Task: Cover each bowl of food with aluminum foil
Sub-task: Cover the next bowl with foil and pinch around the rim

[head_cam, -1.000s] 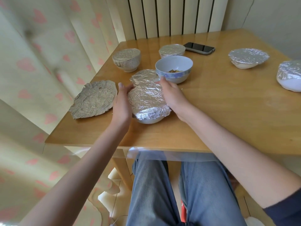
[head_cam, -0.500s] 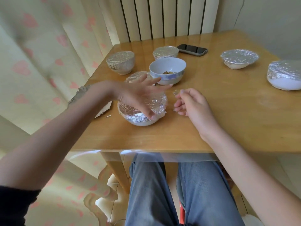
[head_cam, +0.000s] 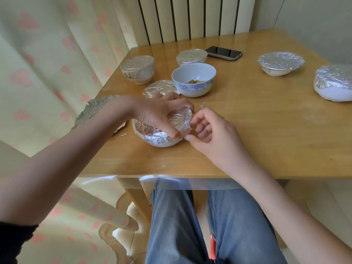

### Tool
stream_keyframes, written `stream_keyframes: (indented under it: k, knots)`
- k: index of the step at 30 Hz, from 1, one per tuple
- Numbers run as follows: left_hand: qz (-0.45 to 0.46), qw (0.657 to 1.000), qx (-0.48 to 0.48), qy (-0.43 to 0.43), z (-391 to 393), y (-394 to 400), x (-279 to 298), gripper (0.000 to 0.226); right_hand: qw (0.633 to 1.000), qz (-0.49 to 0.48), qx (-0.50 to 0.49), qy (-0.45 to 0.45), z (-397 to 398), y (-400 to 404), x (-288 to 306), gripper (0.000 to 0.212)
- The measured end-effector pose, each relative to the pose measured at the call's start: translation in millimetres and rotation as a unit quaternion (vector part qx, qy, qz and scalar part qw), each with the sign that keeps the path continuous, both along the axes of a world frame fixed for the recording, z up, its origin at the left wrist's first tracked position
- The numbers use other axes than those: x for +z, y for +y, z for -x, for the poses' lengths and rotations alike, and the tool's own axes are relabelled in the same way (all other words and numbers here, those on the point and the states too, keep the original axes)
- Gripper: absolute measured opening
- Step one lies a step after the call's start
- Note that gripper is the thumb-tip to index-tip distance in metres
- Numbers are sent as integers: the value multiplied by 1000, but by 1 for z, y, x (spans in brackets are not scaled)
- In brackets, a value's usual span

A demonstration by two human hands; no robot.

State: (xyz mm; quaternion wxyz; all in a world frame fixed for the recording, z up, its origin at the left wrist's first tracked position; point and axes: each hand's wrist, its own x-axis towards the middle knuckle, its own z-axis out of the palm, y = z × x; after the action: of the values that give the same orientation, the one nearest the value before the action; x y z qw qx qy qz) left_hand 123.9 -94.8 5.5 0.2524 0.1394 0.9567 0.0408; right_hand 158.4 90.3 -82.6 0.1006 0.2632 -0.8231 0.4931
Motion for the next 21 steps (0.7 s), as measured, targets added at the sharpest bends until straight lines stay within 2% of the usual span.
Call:
stream_keyframes:
  k: [4, 6, 12, 18, 21]
  knots:
    - [-18, 999, -22, -40, -1, -10, 15, 122, 1000, -1, 4, 17, 6, 0, 6, 27]
    - [-20, 999, -32, -34, 0, -16, 22, 127, 1000, -4, 4, 26, 8, -1, 6, 27]
    - [-7, 996, -69, -49, 1, -10, 15, 113, 999, -17, 2, 48, 17, -2, 8, 28]
    - [31, 998, -28, -41, -2, -3, 14, 105, 998, -59, 9, 8, 39, 1, 18, 34]
    - [43, 998, -10, -38, -4, 0, 15, 105, 997, -81, 6, 4, 35, 6, 17, 31]
